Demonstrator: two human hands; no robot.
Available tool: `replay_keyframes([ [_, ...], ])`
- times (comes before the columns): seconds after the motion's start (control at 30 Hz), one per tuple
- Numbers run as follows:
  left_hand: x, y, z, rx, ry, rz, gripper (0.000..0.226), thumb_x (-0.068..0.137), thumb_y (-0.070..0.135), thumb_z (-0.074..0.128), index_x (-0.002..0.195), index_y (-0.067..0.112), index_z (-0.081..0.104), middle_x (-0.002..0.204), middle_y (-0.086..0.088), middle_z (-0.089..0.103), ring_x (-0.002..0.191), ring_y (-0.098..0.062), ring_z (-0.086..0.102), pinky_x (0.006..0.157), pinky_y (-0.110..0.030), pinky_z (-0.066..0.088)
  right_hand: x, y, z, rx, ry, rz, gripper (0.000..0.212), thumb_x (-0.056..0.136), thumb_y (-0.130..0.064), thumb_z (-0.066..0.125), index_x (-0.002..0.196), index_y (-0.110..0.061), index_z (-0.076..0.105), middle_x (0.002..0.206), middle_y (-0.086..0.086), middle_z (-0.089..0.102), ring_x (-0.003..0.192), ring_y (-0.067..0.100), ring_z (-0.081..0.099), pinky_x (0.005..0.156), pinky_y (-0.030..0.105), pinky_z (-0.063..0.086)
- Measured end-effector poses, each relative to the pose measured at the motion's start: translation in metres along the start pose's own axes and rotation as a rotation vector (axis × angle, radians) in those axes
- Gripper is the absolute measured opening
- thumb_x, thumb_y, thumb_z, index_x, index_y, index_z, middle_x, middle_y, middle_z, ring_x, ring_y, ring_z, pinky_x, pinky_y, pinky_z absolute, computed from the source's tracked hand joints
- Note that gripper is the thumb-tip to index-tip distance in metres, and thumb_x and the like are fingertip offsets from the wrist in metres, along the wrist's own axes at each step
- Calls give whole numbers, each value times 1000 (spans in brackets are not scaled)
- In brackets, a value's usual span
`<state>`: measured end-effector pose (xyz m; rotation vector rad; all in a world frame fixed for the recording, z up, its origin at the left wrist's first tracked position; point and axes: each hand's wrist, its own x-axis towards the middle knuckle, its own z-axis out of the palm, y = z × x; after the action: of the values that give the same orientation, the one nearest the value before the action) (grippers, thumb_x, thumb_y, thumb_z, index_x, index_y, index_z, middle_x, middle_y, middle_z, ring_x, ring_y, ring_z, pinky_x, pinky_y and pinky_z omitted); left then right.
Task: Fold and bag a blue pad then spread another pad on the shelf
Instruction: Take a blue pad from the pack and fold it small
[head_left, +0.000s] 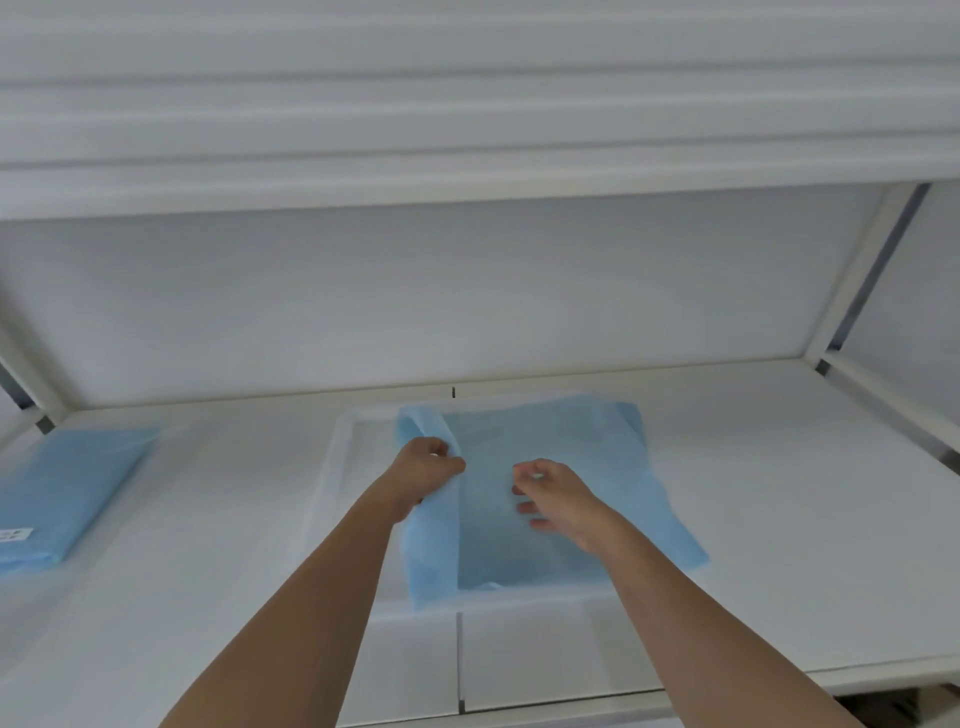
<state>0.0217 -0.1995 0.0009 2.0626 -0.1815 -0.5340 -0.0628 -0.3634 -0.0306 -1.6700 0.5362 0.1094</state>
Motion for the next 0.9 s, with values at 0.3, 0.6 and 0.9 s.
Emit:
replay_keyframes([
  [0.3,2,36,69,-36,-198,25,31,86,49,61,95,19,59,89,4,58,76,-11,57,65,-23,41,11,17,-72,-144,262,-146,26,90,-11,51,111,-14,66,99,0,64,87,13,60,77,26,46],
  [0.6,21,-1,68,308,234,-365,28,87,28,49,113,19,55,132,-12,33,116,-33,32,89,-35,34,14,39,-103,-488,428,18,37,89,-18,50,123,-28,59,143,4,32,130,28,27,100,37,35],
  [0.9,20,-4,69,34,287,-281,43,66,28,63,96,-2,61,100,-13,61,90,-32,60,76,-35,53,13,45,-104,-427,378,-30,38,89,-12,49,127,-8,47,139,8,43,128,31,33,101,37,33],
])
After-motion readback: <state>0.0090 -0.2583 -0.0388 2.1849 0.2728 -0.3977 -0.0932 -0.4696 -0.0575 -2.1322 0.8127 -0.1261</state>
